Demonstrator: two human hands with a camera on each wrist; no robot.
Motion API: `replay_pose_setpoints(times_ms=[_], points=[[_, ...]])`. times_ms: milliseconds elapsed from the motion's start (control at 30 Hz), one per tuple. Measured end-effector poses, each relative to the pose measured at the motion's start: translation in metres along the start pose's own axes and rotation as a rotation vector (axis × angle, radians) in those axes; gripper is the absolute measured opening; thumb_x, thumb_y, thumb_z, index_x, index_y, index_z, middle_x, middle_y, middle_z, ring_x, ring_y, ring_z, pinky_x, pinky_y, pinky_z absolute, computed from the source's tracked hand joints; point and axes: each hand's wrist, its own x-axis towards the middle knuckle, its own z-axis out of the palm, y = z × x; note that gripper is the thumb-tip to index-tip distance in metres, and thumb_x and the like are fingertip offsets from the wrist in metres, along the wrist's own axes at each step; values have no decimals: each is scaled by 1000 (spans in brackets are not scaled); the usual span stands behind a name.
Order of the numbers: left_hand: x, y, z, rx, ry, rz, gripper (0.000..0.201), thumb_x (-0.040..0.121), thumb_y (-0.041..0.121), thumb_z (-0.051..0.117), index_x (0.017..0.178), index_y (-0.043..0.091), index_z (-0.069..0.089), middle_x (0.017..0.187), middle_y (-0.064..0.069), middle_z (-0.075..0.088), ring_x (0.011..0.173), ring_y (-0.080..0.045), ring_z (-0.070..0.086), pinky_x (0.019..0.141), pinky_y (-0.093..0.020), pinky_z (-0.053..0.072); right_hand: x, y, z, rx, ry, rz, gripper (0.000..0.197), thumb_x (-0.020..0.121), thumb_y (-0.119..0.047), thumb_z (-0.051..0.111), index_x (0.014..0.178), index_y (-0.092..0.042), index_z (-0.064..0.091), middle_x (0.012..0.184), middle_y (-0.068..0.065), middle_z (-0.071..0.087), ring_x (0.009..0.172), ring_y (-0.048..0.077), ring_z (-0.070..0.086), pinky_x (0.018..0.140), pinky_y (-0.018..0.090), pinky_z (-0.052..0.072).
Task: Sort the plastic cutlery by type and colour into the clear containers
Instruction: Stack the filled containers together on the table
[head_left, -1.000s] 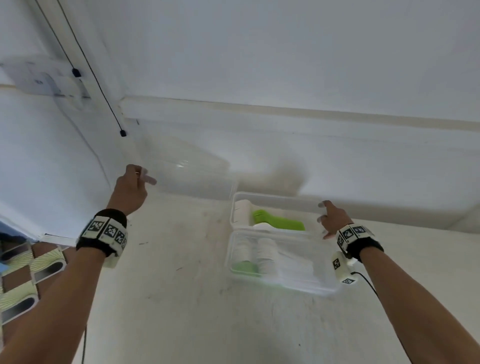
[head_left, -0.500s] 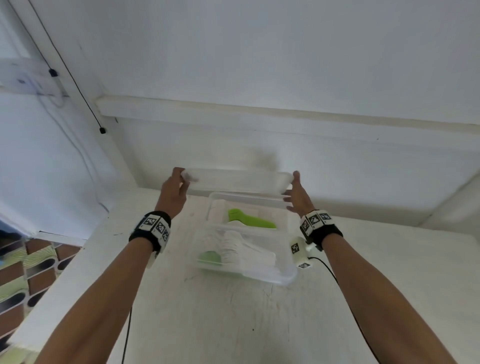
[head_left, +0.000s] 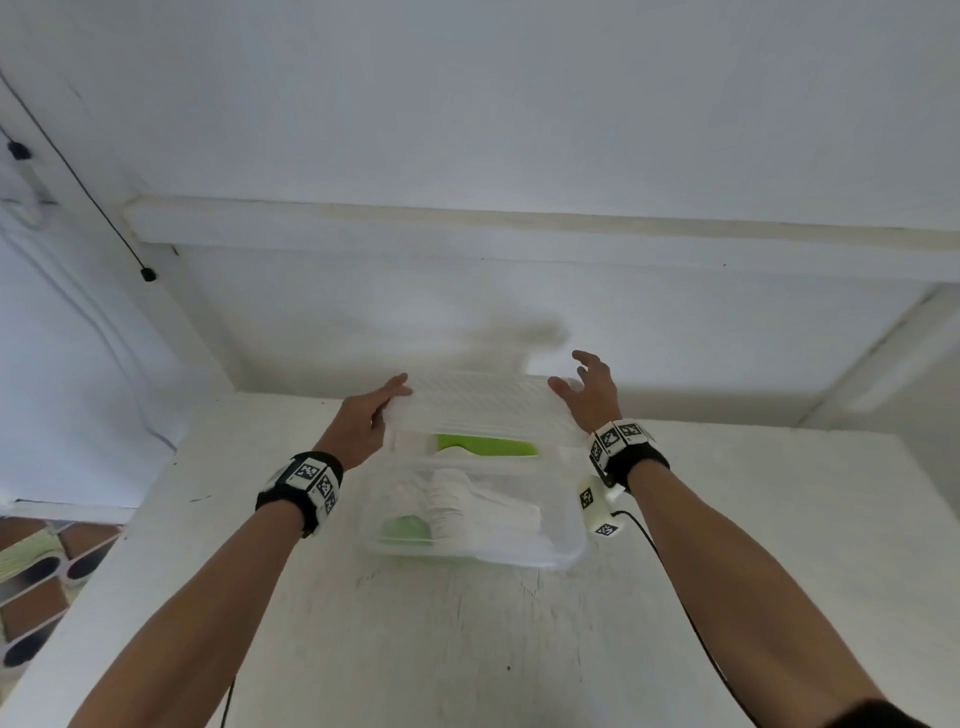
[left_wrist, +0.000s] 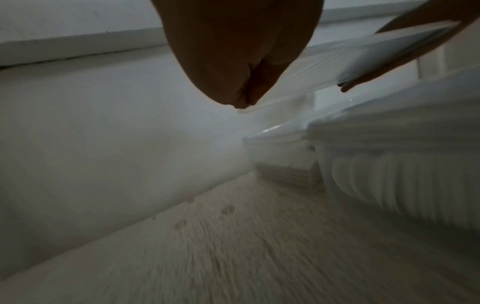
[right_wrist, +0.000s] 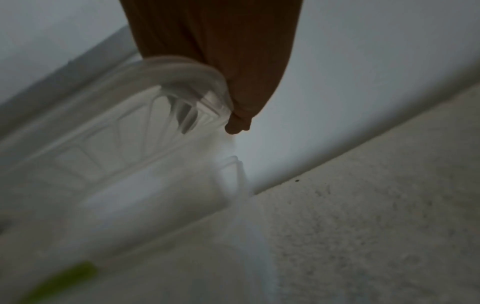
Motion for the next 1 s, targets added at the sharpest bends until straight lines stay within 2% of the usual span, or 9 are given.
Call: replay_pose_setpoints(times_ms=[100, 233, 300, 433, 567, 700, 800, 900, 1000], points=[[-9, -11, 10, -33, -61, -71, 75, 74, -26, 31, 129, 15, 63, 149, 5, 49, 142, -5, 42, 115, -17, 32, -3, -1, 8, -250, -78, -105, 60, 98, -28, 65, 147, -3, 39, 150, 19, 38, 133, 34, 47, 107, 30, 32], [-16, -10, 22, -113, 194, -167, 37, 91, -10, 50, 103, 21, 66, 127, 6, 66, 117, -15, 64, 94, -23, 53, -10, 3, 23, -401, -141, -4, 69, 102, -39, 56, 152, 0, 29, 155, 21, 30, 137, 38, 43, 109, 39, 37], [-9, -4, 27, -157, 252, -322, 19, 95, 15, 65, 113, 21, 62, 124, 2, 59, 107, -16, 63, 88, -34, 56, -10, 8, 23, -454, -147, 105, 74, 102, -49, 50, 152, 0, 29, 154, 22, 32, 137, 38, 43, 108, 42, 39], [8, -16, 29, -284, -17, -659, 71, 90, 43, 72, 151, 29, 37, 132, -6, 53, 117, -25, 58, 79, -33, 54, -3, 12, 8, -338, -326, 374, 73, 100, -51, 52, 155, -9, 31, 160, 11, 33, 135, 34, 46, 87, 40, 54], [18, -27, 24, -294, -113, -660, 81, 90, 38, 74, 157, 33, 28, 140, -13, 53, 125, -30, 56, 75, -34, 55, -6, 14, -4, -164, -361, 406, 77, 96, -45, 65, 156, -12, 30, 161, 6, 32, 134, 30, 47, 67, 31, 56], [24, -29, 22, -142, -182, -603, 83, 91, 43, 70, 159, 34, 23, 146, -15, 49, 131, -28, 50, 109, -45, 44, -11, 10, -5, -173, -289, 340, 75, 90, -43, 73, 152, -19, 38, 145, 14, 50, 115, 32, 59, 60, 31, 57], [27, -24, 17, 23, -282, -544, 80, 95, 47, 63, 159, 36, 18, 153, -14, 43, 140, -25, 42, 115, -36, 33, -15, 7, -6, -265, -300, 277, 80, 90, -45, 72, 156, -31, 31, 135, 18, 57, 96, 32, 65, 72, 41, 63], [25, -13, 6, -57, -399, -574, 100, 80, 60, 74, 158, 42, 14, 159, -10, 35, 146, -22, 34, 107, -36, 45, -19, 10, -19, -170, -546, 340, 108, 82, -33, 83, 160, -38, 10, 157, 16, 37, 127, 31, 55, 72, 31, 61], [21, -4, 0, -231, -442, -664, 102, 83, 36, 81, 157, 47, 12, 163, -10, 23, 150, -20, 23, 83, -31, 58, -20, 17, -30, -133, -693, 394, 139, 62, -26, 96, 158, -48, -1, 160, 8, 35, 130, 29, 54, 77, 36, 62]])
